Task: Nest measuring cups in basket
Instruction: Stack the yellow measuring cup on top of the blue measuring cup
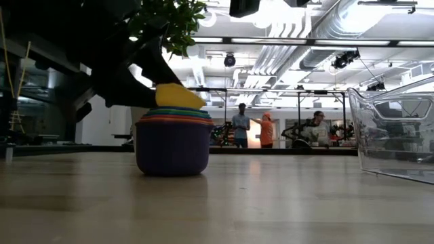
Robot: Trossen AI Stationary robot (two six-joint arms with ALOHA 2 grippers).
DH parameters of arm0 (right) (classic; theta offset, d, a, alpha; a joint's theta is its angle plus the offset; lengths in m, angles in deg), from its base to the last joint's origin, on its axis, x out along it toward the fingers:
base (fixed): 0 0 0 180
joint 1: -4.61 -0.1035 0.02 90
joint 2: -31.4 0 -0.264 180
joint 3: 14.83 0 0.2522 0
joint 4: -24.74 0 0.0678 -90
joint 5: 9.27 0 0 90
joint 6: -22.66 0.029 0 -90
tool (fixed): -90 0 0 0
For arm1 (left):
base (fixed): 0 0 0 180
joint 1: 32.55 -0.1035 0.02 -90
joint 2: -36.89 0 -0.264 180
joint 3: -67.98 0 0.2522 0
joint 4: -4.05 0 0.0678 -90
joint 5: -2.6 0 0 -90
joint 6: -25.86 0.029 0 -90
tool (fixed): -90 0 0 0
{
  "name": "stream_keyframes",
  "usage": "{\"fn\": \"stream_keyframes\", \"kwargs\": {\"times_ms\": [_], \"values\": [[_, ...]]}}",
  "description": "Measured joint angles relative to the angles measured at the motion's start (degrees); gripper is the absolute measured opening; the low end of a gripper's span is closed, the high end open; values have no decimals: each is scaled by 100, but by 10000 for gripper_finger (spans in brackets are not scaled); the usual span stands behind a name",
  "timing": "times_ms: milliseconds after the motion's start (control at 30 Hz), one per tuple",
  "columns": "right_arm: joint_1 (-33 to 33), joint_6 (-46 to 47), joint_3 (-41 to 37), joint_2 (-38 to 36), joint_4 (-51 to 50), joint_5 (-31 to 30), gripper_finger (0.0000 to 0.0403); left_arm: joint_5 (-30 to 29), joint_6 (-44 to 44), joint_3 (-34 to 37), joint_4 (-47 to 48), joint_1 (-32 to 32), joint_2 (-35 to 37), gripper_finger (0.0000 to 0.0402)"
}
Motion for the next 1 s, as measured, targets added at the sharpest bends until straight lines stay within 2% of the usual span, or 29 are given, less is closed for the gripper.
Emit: {"fn": "stream_keyframes", "kwargs": {"times_ms": [200, 500, 733, 867, 1000], "values": [[0, -80, 0, 0, -1, 2, 154, 435, -517, -494, 1186, 0, 7, 161], [0, -256, 0, 0, -49, 2, 154, 319, -334, -649, 1521, -2, 452, 161], [0, -449, 0, 0, -149, 4, 154, 635, -577, -653, 2047, -83, 897, 161], [0, -463, 0, 0, -213, 7, 154, 659, -875, -654, 2549, -99, 1048, 161], [0, -459, 0, 0, -226, 16, 154, 902, -1719, -653, 3378, -175, 1156, 161]]}}
